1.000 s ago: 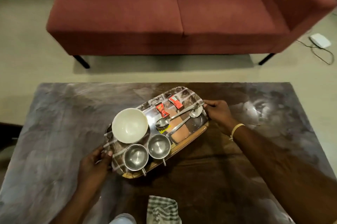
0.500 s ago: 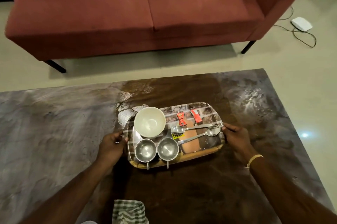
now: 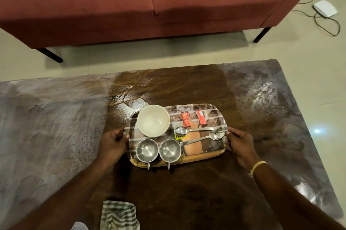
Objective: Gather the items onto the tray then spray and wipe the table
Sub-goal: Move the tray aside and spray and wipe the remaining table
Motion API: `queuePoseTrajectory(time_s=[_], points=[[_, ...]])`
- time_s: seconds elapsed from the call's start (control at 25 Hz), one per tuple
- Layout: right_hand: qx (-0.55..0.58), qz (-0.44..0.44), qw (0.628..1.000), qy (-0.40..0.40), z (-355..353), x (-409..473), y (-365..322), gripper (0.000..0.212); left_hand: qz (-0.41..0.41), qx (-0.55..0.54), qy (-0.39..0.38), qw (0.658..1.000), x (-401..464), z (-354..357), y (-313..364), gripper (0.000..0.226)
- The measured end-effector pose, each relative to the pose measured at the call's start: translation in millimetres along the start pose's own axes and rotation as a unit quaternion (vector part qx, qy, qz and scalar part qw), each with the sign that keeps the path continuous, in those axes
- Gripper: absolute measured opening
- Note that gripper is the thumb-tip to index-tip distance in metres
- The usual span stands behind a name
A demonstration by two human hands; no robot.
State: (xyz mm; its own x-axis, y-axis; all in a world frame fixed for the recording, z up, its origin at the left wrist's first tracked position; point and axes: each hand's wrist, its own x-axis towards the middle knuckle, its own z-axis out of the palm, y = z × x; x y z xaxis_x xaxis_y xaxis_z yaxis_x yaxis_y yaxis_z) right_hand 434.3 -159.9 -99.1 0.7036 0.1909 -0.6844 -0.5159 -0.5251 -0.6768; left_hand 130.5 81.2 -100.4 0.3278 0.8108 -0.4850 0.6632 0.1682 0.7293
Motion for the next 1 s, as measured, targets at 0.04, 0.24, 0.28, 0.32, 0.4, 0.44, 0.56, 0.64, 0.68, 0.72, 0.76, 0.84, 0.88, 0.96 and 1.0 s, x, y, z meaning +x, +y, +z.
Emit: queuePoseTrajectory(time_s=[0.04,0.24,0.28,0.32,0.4,0.44,0.56,0.64,0.68,0.72,0.76,0.84,0.88,0.96,1.0], points=[[-0.002,-0.001,1.0,-0.003,2,-1,0,0.023,-0.006,0.002,0.001,1.0,0,-1,-3,0.03],[-0.018,-0.008,1.0,-0.009,8,0,3,0.025,-0.03,-0.019,0.002,0.999,-6,-5,-14,0.03],[-0.022,-0.008,1.0,-0.009,8,1,3,0.026,-0.033,-0.022,0.002,0.999,-7,-5,-14,0.03],[-0.023,-0.007,1.0,-0.007,8,1,4,0.025,-0.036,-0.025,0.001,0.999,-8,-5,-11,0.031],[-0.024,-0.01,1.0,-0.005,9,0,3,0.024,-0.04,-0.029,0.0,0.999,-8,-6,-8,0.028],[-0.028,-0.016,0.999,0.0,9,0,4,0.023,-0.042,-0.034,-0.001,0.999,-7,-7,-8,0.026],[-0.038,-0.015,0.999,0.005,10,-1,3,0.022,-0.056,-0.042,-0.013,0.997,-6,-10,-8,0.017],[-0.049,-0.008,0.999,0.011,11,-3,3,0.02,-0.056,-0.033,-0.029,0.997,-7,-17,-7,0.015],[-0.074,-0.018,0.997,0.029,12,-4,1,0.02,-0.044,-0.012,-0.036,0.998,-8,-23,-8,0.019],[-0.122,-0.046,0.99,0.06,12,-6,0,0.021,-0.028,0.014,-0.04,0.999,-10,-34,-10,0.024],[-0.183,-0.082,0.975,0.096,11,-14,-2,0.023,-0.011,0.025,-0.04,0.999,-14,-49,-14,0.029],[-0.248,-0.175,0.941,0.149,13,-39,-2,0.029,0.033,0.041,-0.037,0.998,-31,-98,-29,0.038],[-0.258,-0.222,0.928,0.149,17,-56,1,0.031,0.052,0.059,-0.033,0.996,-44,-127,-40,0.045],[-0.283,-0.302,0.903,0.12,29,-96,16,0.032,0.074,0.126,-0.025,0.989,-72,-186,-74,0.063],[-0.297,-0.329,0.89,0.102,36,-115,27,0.032,0.065,0.16,-0.028,0.985,-90,-209,-95,0.07]])
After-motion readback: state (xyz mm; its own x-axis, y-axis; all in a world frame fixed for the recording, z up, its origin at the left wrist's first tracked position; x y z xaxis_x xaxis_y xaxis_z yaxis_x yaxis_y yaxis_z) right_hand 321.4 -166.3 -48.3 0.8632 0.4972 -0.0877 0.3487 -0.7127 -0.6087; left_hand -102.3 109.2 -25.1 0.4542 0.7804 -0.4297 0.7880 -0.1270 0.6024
